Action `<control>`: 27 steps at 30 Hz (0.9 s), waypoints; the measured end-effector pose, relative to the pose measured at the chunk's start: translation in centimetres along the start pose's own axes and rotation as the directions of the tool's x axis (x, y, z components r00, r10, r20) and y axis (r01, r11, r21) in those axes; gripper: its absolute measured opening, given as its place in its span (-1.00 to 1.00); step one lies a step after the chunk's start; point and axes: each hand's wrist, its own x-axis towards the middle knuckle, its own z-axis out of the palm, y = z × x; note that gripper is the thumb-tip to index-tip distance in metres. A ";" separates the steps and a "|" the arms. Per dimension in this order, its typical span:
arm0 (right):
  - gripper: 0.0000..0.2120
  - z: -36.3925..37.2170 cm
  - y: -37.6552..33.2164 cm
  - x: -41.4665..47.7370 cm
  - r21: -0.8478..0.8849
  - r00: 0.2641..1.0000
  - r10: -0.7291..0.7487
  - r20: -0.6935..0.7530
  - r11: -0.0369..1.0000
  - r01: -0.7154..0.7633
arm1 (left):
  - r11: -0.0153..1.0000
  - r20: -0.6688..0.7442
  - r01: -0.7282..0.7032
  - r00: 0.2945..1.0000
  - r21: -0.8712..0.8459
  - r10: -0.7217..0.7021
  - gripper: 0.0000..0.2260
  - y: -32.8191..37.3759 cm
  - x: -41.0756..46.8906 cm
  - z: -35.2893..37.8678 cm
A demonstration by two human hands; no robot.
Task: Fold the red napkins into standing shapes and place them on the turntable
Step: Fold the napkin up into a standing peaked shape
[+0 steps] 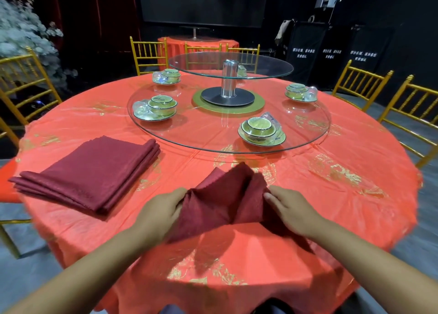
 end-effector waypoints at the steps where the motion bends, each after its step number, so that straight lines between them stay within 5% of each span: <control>1: -0.74 0.1 0.1 0.4 0.010 0.997 0.078 -0.021 0.997 -0.078 | 0.999 0.025 0.050 0.998 0.020 -0.051 -0.57 0.2 0.4 0.1; 7: -0.75 0.9 0.6 0.6 -0.099 0.959 0.262 -0.110 0.957 -0.273 | 0.929 0.072 0.215 0.966 0.302 -0.247 -0.74 0.7 1.3 1.3; 15: -0.87 1.7 1.1 0.9 -0.143 0.966 0.232 -0.110 0.959 -0.247 | 0.823 0.031 0.059 0.995 0.564 -0.093 -0.60 1.7 1.0 2.2; 19: -0.82 2.1 1.1 1.4 -0.241 0.975 0.200 -0.097 0.946 -0.218 | 0.919 0.135 -0.052 0.991 0.390 -0.001 -0.37 2.1 2.3 3.1; 23: -0.78 2.1 1.0 1.6 -0.313 0.985 0.163 -0.055 0.934 -0.172 | 0.958 0.262 -0.123 0.964 0.260 0.053 -0.40 2.1 4.6 4.1; 27: -0.77 1.9 0.7 1.8 -0.390 0.991 0.131 -0.009 0.913 -0.124 | 0.943 0.305 -0.141 0.951 0.302 0.044 -0.42 1.7 6.0 5.1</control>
